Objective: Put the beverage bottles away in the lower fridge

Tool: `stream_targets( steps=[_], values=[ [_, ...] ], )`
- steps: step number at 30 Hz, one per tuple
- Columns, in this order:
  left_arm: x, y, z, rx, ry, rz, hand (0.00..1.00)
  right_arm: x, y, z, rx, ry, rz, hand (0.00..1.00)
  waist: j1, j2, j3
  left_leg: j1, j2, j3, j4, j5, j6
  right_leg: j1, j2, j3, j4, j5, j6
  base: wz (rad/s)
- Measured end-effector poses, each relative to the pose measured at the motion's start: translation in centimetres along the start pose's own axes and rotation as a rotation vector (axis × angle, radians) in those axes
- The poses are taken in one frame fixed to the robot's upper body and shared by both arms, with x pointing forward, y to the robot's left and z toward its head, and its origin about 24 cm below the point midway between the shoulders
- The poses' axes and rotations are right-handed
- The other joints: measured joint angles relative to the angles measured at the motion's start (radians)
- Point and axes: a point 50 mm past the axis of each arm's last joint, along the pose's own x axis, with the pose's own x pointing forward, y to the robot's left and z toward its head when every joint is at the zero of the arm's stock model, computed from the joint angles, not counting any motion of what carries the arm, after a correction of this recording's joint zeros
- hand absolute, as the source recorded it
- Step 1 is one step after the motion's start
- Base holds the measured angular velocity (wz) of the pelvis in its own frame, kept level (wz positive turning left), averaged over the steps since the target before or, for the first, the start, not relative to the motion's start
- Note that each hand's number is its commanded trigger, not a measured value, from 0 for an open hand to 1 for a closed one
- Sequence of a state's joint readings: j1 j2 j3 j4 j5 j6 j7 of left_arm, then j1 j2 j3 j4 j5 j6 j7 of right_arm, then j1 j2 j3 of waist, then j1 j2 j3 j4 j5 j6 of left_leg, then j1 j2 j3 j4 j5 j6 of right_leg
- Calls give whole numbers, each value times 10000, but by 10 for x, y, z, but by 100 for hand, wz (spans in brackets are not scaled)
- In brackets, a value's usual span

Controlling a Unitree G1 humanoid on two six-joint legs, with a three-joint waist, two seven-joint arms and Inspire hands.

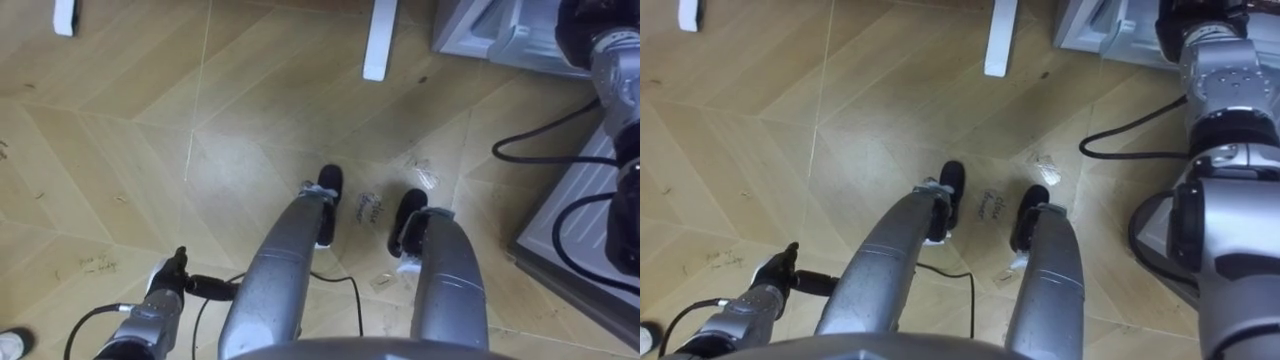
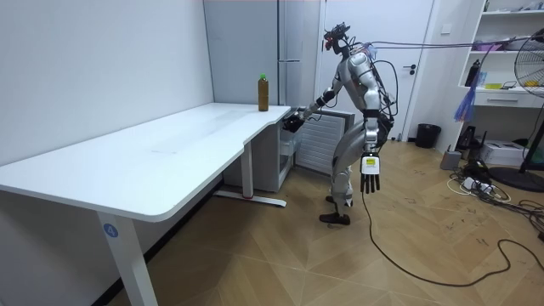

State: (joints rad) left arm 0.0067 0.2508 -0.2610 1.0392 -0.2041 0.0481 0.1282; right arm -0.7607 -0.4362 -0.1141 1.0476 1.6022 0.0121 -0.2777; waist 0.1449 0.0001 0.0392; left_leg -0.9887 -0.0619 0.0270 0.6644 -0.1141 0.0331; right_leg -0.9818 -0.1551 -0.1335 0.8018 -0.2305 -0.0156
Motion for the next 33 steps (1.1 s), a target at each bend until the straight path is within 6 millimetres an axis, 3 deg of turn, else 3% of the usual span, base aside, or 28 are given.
stream_targets(
  steps=[21, 22, 23, 24, 33],
  values=[
    [-1, -3, -6, -468, 192, 431, 0, -2, -16, 11, 1000, -499, -2849, 0, -71, -4, 8, 533, 21, 213, -748, 76, 135, 406, -30, 24, -613, 35, 47, -1],
    [-1, -3, -6, -601, 192, 446, 0, -2, -17, 11, 1010, -508, -2980, 4, -70, -5, 9, 552, 21, 236, -809, 79, 140, 408, -29, 37, -665, 33, 51, 0],
    [-1, -3, -6, -658, 190, 478, 0, -2, -17, 11, 1014, -510, -3036, 80, -60, -5, 9, 560, 24, 239, -841, 79, 140, 411, -21, 41, -704, 36, 52, -4],
    [-1, -2, -6, -732, 189, 565, 0, -3, -17, 11, 1026, -517, -3170, 100, -64, -7, 11, 569, 17, 236, -861, 80, 140, 413, -25, 35, -756, 44, 53, 0],
    [-1, 0, -9, -811, 354, 844, 0, -4, -19, 11, 1065, -496, -3782, 100, -20, -8, 33, 526, 25, 226, -963, 22, 175, 406, -19, 74, -929, 2, 123, 1]
  ],
)
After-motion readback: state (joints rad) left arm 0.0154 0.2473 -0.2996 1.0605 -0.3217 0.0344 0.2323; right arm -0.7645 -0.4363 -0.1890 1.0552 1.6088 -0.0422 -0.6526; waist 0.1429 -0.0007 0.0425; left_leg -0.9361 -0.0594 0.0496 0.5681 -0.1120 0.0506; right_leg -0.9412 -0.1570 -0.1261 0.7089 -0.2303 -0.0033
